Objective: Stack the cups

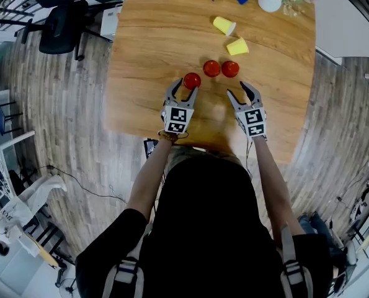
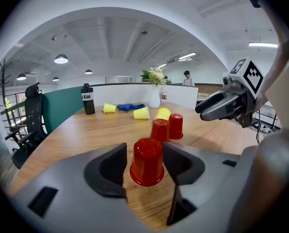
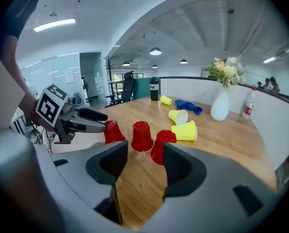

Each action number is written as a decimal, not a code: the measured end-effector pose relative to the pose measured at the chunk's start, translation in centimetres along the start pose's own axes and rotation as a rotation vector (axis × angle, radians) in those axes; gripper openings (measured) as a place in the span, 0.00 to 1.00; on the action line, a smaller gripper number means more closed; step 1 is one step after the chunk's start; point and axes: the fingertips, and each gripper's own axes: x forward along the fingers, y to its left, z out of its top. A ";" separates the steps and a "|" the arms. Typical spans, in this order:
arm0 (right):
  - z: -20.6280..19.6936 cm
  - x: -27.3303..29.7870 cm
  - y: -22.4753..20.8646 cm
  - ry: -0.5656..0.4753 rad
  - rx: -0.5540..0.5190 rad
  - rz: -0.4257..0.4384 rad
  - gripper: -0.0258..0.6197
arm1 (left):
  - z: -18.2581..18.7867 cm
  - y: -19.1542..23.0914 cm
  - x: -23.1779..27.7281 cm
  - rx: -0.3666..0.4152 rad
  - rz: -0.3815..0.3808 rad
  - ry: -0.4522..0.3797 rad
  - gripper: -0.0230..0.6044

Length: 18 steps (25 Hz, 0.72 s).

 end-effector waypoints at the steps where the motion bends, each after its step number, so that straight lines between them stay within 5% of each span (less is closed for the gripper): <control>1: 0.1 0.0 0.1 -0.002 0.000 -0.001 0.42 | 0.0 0.1 0.1 0.002 0.000 0.003 0.41; 18: -1.2 -1.1 -0.5 0.002 0.040 -0.033 0.40 | 0.2 0.3 1.5 0.008 -0.005 0.016 0.39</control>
